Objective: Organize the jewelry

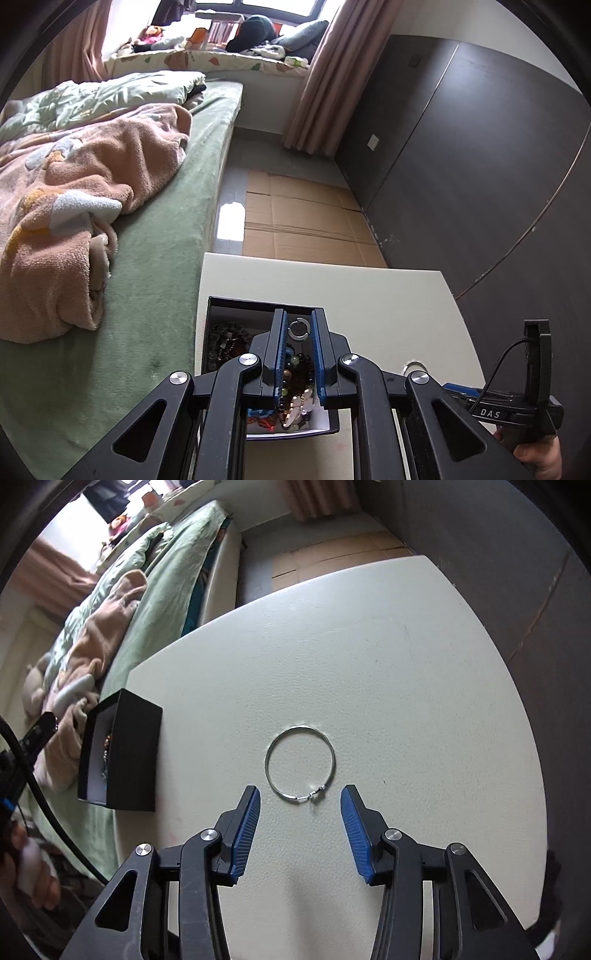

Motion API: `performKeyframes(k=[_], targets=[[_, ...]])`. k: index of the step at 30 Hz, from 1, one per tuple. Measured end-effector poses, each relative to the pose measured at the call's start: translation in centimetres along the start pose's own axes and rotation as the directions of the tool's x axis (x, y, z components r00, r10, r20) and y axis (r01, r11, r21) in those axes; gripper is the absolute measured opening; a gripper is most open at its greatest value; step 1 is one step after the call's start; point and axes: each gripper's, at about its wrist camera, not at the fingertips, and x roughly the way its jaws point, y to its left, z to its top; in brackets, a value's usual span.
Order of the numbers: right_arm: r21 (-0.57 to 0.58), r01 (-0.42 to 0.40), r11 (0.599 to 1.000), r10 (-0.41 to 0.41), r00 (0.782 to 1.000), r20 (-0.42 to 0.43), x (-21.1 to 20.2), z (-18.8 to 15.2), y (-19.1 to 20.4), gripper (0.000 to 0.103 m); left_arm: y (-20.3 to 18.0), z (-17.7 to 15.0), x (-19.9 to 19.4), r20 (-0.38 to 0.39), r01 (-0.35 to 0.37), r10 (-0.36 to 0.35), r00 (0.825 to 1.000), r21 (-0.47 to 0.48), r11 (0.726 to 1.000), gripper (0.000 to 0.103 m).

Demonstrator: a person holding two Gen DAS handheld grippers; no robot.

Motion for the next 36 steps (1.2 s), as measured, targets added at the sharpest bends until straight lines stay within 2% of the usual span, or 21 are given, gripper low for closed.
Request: performKeyframes(k=[6, 11, 16, 19, 24, 30, 33, 36], targets=[[0.071, -0.056, 0.996, 0.058, 0.998, -0.027, 1.7, 0.0, -0.8, 0.046, -0.1, 0.0, 0.2, -0.005, 0.003, -0.003, 1.000, 0.002, 1.000, 0.014], [0.042, -0.033, 0.999, 0.033, 0.999, 0.005, 2.1, 0.9, 0.2, 0.045, 0.2, 0.1, 0.3, -0.005, 0.005, -0.005, 1.000, -0.002, 1.000, 0.014], [0.006, -0.075, 0.997, 0.075, 0.997, 0.030, 2.9, 2.2, 1.3, 0.045, 0.4, 0.3, 0.1, -0.002, 0.006, -0.006, 1.000, -0.009, 1.000, 0.014], [-0.018, -0.029, 0.999, 0.029, 0.998, 0.053, 3.1, 2.7, 1.9, 0.045, 0.6, 0.4, 0.0, 0.000, 0.007, -0.007, 1.000, -0.013, 1.000, 0.014], [0.009, 0.046, 0.999, -0.046, 0.998, 0.035, 2.5, 1.7, 1.6, 0.044, 0.7, 0.3, 0.0, -0.003, 0.008, -0.008, 1.000, -0.016, 1.000, 0.014], [-0.054, 0.180, 0.982, -0.177, 0.983, 0.054, 2.7, 0.9, 2.6, 0.024, 0.6, 0.3, -0.2, -0.002, 0.012, -0.012, 1.000, -0.016, 1.000, 0.014], [-0.098, 0.229, 0.969, -0.223, 0.973, 0.063, 2.8, 0.7, 3.1, 0.020, 0.7, 0.2, -0.2, -0.004, 0.010, -0.010, 1.000, -0.014, 1.000, 0.014], [-0.121, 0.244, 0.962, -0.238, 0.969, 0.057, 2.7, 0.8, 3.0, 0.014, 0.6, 0.2, -0.2, -0.004, 0.011, -0.011, 1.000, -0.013, 1.000, 0.014]])
